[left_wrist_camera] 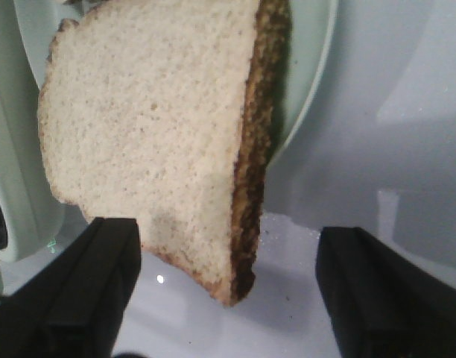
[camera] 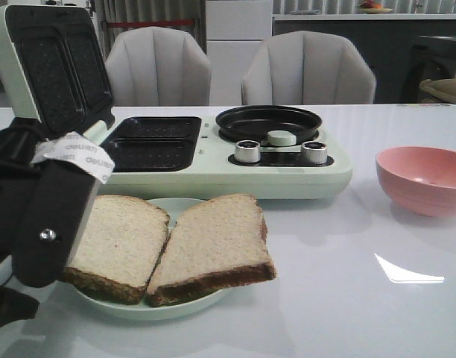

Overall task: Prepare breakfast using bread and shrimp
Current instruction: 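Lower the left gripper and grasp the bread slice nearest it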

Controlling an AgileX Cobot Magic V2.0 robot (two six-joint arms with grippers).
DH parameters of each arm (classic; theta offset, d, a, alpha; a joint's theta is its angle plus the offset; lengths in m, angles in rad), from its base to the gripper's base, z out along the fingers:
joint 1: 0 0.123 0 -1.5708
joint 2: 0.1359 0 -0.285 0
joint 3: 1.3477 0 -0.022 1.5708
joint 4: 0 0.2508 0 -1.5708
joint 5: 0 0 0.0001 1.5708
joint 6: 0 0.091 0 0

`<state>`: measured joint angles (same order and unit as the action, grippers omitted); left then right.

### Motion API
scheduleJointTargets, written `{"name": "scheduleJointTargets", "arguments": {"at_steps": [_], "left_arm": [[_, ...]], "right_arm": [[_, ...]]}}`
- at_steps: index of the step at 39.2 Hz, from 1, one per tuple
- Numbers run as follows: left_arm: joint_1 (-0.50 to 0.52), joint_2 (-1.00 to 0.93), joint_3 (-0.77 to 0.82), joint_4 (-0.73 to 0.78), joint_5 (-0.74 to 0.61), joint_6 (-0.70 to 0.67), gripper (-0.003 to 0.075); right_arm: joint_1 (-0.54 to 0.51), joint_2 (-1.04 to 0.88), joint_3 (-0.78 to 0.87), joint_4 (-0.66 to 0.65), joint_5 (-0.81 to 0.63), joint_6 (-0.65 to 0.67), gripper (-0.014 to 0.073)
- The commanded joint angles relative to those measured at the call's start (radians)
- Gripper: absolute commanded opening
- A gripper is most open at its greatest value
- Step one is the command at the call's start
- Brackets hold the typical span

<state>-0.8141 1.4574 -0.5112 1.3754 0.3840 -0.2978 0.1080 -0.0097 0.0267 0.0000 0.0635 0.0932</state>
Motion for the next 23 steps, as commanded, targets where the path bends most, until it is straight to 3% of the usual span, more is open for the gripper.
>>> {"name": "scheduleJointTargets", "arguments": {"at_steps": [1, 16, 23], "left_arm": [[-0.002, 0.004, -0.040, 0.036, 0.008, -0.013, 0.0545], [0.047, 0.086, -0.100, 0.092, 0.008, -0.013, 0.0540], [0.054, 0.132, -0.108, 0.125, 0.002, -0.013, 0.0433]], "right_arm": [[-0.004, -0.022, -0.016, 0.000, -0.074, -0.011, 0.0135], [-0.004, -0.022, -0.016, 0.000, -0.074, -0.011, 0.0135], [-0.004, -0.022, -0.016, 0.000, -0.074, -0.011, 0.0135]]}}
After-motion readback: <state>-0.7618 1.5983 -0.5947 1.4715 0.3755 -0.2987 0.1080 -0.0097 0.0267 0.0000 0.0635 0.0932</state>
